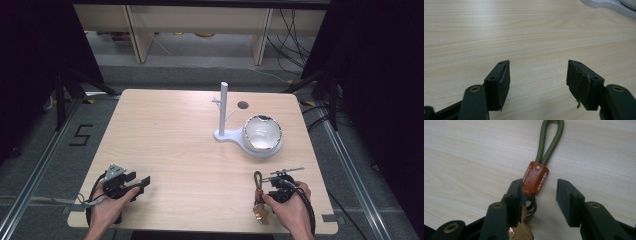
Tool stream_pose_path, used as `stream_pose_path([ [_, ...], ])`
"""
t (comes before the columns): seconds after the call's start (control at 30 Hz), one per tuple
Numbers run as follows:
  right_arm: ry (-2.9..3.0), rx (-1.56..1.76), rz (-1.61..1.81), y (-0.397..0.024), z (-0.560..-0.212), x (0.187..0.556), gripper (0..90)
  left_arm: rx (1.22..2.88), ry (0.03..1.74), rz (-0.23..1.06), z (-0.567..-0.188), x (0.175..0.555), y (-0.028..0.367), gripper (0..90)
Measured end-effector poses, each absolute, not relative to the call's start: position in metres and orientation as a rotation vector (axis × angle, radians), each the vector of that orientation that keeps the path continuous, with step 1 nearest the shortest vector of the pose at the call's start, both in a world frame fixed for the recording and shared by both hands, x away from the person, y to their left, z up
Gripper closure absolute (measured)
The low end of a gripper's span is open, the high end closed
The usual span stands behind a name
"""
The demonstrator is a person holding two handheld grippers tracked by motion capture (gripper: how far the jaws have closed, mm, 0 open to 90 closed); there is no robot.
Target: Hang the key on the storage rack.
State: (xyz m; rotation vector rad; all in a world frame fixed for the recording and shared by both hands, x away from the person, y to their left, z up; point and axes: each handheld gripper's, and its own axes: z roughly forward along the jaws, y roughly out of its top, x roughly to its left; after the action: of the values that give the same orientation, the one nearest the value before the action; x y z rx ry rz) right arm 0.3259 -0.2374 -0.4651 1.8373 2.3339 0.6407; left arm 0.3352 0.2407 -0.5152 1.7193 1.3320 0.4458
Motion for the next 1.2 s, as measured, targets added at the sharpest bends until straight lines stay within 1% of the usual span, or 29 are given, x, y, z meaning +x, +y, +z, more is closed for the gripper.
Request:
stream_pose_path([
  [0.07,2.340,1.861,0.622,-0.232,-0.463,0.331,57.2,1.737,1.317,0.460,-0.515,0.335,0.241,35.4],
  [0.17,2.360,1.864,0.601,-0.228,-0.461,0.335,56.8,1.726,1.331,0.448,-0.515,0.333,0.241,35.4],
  [0.2,2.359,1.919,0.575,-0.224,-0.459,0.337,57.0,1.711,1.338,0.435,-0.515,0.333,0.241,35.4],
  [0.27,2.356,1.955,0.524,-0.216,-0.457,0.343,57.1,1.720,1.330,0.452,-0.514,0.333,0.242,35.4],
  [0.43,2.368,1.949,0.420,-0.212,-0.459,0.356,56.7,1.713,1.322,0.447,-0.515,0.333,0.241,35.2],
  [0.7,2.366,1.977,0.383,-0.208,-0.457,0.362,56.6,1.734,1.315,0.448,-0.515,0.334,0.241,34.8],
  [0.83,2.392,1.933,0.332,-0.209,-0.459,0.366,56.6,1.730,1.322,0.452,-0.515,0.333,0.240,34.6],
  [0.87,2.359,2.009,0.331,-0.205,-0.458,0.366,56.6,1.728,1.314,0.453,-0.515,0.333,0.241,34.6],
  [1.2,2.345,2.049,0.262,-0.199,-0.463,0.371,56.6,1.730,1.313,0.457,-0.515,0.333,0.242,34.3],
])
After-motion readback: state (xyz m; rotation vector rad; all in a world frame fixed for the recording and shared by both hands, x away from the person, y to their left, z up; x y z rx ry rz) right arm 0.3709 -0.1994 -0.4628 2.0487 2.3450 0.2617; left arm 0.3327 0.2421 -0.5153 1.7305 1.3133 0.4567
